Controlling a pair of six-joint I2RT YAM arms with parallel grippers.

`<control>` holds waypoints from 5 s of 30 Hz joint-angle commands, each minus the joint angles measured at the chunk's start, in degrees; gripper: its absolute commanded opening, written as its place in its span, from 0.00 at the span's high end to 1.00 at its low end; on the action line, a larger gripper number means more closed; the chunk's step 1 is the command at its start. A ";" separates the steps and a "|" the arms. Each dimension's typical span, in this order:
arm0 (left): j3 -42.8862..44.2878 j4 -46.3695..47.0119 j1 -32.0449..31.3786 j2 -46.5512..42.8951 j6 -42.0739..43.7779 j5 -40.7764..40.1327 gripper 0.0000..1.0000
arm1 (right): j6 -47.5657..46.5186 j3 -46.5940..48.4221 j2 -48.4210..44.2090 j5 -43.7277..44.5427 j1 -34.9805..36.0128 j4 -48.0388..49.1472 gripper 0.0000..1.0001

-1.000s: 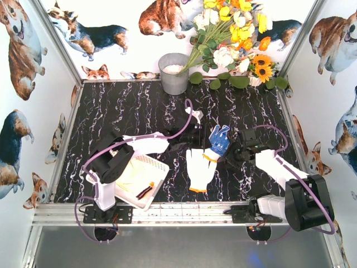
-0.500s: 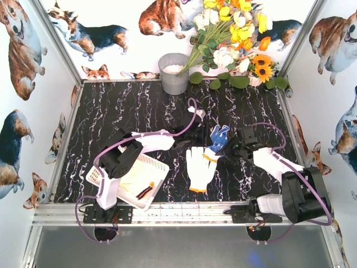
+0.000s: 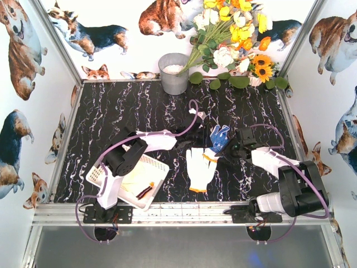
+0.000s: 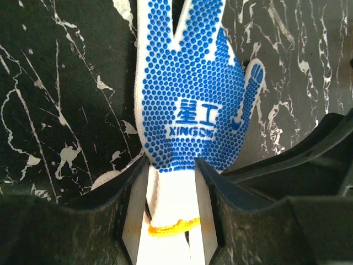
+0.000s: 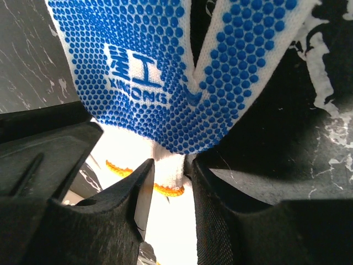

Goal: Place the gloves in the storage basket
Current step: Pick up the glove from the center of the board, then pair the glove with the glove, then adjust the glove at the center of the board.

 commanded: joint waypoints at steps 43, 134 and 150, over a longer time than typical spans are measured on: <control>-17.92 7.18 3.56 -17.40 -6.57 -4.97 1.00 | -7.31 13.77 10.29 -18.93 2.35 -2.49 1.00; -26.95 -9.56 -3.01 -34.80 -3.89 -10.75 0.26 | -10.49 -3.17 -17.90 -15.21 0.64 -12.81 0.48; -30.79 2.09 -2.57 -28.74 -9.01 -0.12 0.53 | -8.66 -5.90 -10.22 -15.83 0.64 -6.61 0.67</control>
